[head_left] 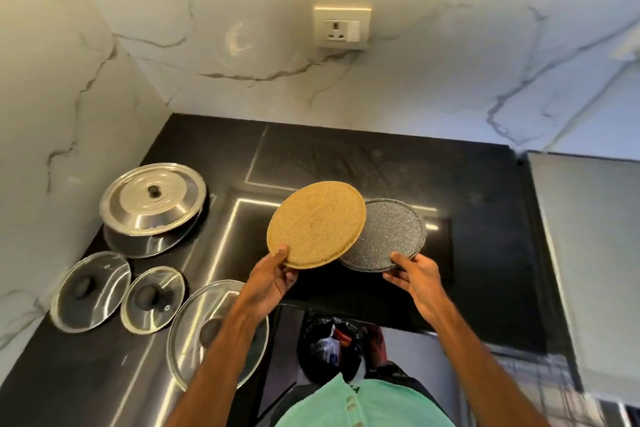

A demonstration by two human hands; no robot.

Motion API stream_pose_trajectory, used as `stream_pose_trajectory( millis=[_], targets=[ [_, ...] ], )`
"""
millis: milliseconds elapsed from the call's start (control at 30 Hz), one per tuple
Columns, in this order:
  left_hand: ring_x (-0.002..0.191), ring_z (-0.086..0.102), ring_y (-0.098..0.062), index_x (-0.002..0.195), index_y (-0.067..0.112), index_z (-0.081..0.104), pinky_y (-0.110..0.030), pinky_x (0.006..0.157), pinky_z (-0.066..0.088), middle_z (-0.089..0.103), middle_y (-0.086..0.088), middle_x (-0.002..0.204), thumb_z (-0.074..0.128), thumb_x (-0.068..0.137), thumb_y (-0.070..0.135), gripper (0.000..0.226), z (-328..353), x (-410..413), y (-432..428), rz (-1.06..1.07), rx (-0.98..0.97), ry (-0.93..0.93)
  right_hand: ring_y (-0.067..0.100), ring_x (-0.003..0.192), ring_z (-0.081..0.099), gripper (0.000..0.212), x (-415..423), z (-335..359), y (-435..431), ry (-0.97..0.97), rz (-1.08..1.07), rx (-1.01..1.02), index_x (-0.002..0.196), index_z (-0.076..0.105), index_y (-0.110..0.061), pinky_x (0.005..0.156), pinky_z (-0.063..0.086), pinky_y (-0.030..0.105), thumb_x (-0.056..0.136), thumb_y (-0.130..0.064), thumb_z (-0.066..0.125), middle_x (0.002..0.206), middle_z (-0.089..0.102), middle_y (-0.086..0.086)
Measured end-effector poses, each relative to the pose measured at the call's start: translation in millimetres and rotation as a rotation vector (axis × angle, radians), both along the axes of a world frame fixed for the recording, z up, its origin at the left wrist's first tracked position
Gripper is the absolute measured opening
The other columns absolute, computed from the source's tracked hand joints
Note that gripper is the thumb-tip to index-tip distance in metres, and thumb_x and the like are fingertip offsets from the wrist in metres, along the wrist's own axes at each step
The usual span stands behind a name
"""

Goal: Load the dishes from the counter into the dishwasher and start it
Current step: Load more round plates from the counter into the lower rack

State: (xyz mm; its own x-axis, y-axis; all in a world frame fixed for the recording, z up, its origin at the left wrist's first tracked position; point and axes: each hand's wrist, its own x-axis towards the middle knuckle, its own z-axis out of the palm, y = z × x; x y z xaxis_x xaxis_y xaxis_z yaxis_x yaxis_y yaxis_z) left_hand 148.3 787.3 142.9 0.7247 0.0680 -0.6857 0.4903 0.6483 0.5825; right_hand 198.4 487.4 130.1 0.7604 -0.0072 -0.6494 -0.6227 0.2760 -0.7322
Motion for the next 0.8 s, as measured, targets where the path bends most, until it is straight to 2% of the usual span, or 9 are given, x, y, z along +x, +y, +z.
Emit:
stream_pose_trajectory(
  millis=[200, 333, 467, 633, 800],
  targets=[
    [0.062, 0.050, -0.007, 0.126, 0.006, 0.055, -0.017, 0.050, 0.048, 0.060, -0.004, 0.091, 0.059, 0.099, 0.017, 0.029, -10, -31, -69, -0.370, -0.090, -0.043, 0.031, 0.089, 0.071, 0.032, -120, 18, -54, -0.056, -0.281, -0.054, 0.114, 0.065, 0.005, 0.076, 0.062, 0.037, 0.089, -0.011, 0.074, 0.105, 0.074, 0.019],
    [0.065, 0.050, -0.008, 0.122, 0.007, 0.056, -0.019, 0.054, 0.050, 0.057, -0.004, 0.089, 0.063, 0.096, 0.017, 0.029, -6, -64, -112, -0.570, -0.108, -0.066, 0.033, 0.093, 0.073, 0.028, -210, 23, -76, -0.043, -0.454, -0.099, 0.114, 0.066, 0.001, 0.080, 0.061, 0.042, 0.090, -0.012, 0.072, 0.107, 0.074, 0.019],
    [0.073, 0.052, -0.010, 0.119, 0.007, 0.056, -0.019, 0.057, 0.054, 0.060, -0.002, 0.091, 0.064, 0.095, 0.007, 0.025, -2, -103, -155, -0.690, -0.121, -0.023, 0.025, 0.075, 0.072, 0.025, -291, 32, -98, -0.023, -0.627, -0.121, 0.112, 0.066, 0.003, 0.070, 0.064, 0.035, 0.091, -0.010, 0.070, 0.099, 0.073, 0.019],
    [0.079, 0.063, -0.012, 0.119, 0.009, 0.059, -0.023, 0.062, 0.057, 0.068, -0.003, 0.095, 0.075, 0.076, 0.009, 0.046, 1, -153, -207, -0.865, -0.093, 0.028, 0.019, 0.061, 0.072, 0.011, -370, 37, -135, 0.036, -0.802, -0.141, 0.100, 0.066, 0.000, 0.061, 0.062, 0.031, 0.092, -0.008, 0.069, 0.078, 0.074, 0.011],
    [0.079, 0.065, -0.013, 0.128, 0.009, 0.056, -0.024, 0.066, 0.056, 0.071, -0.002, 0.100, 0.077, 0.080, 0.008, 0.053, -10, -201, -259, -1.020, 0.000, 0.050, 0.016, 0.059, 0.071, 0.007, -431, 25, -178, 0.108, -0.872, -0.147, 0.098, 0.065, -0.001, 0.063, 0.061, 0.028, 0.093, -0.005, 0.066, 0.086, 0.070, 0.017]
  ],
)
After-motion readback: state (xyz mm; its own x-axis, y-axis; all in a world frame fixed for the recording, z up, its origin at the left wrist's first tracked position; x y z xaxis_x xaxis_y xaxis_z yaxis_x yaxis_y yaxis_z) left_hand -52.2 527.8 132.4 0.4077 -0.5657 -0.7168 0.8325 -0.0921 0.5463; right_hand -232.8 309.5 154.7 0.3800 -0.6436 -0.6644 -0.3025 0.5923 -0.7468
